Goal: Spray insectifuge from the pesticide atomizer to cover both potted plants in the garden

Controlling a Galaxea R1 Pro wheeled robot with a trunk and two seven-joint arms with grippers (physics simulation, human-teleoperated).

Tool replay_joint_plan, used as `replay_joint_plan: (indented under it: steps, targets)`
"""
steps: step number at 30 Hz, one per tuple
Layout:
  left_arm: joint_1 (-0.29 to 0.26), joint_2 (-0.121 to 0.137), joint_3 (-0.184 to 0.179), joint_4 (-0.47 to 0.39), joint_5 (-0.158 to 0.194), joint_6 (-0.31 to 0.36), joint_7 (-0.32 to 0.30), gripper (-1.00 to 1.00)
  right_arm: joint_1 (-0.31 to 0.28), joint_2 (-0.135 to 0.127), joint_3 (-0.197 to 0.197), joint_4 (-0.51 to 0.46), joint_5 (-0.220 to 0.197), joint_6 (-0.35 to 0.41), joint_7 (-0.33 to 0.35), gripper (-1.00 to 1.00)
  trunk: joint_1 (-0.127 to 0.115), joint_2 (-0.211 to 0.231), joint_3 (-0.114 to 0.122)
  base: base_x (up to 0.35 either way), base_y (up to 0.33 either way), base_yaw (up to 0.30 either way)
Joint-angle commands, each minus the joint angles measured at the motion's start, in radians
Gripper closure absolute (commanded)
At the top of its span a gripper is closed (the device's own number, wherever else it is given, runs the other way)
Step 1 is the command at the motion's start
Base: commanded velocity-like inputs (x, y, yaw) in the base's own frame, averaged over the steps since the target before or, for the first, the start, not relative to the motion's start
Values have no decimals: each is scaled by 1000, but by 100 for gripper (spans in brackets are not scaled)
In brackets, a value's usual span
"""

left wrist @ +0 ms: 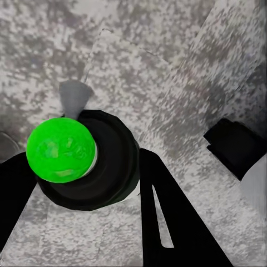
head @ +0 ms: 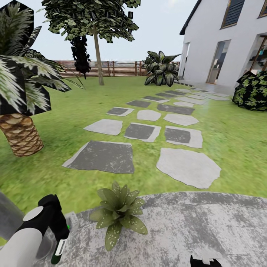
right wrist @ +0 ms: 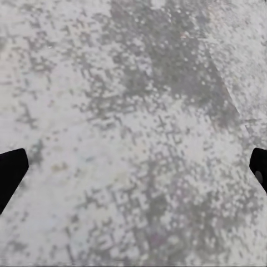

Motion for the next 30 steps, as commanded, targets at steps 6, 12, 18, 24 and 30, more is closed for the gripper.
replay_joint_plan:
  steps: [6,12,18,24,30]
  targets:
    - [2,6,4,-1,13,10,-4,100,-1,-2,-8,2,11,-3,-3,-100,0,0,-1,118,103,0]
    - [3,7,3,-1,13,9,-4,100,-1,0,-8,1,11,-3,-3,-100,0,0,-1,3,3,0]
    - [3,6,2,-2,13,10,42,100,-1,2,-8,1,10,-3,-3,-100,0,0,1,-137,115,-110]
    - [3,6,2,-1,13,10,43,100,-1,2,-8,0,10,-3,-3,-100,0,0,2,-53,51,-143]
    - [14,7,3,0,85,10,121,100,-1,2,-8,0,10,-3,-3,-100,0,0,2,-1,0,-2]
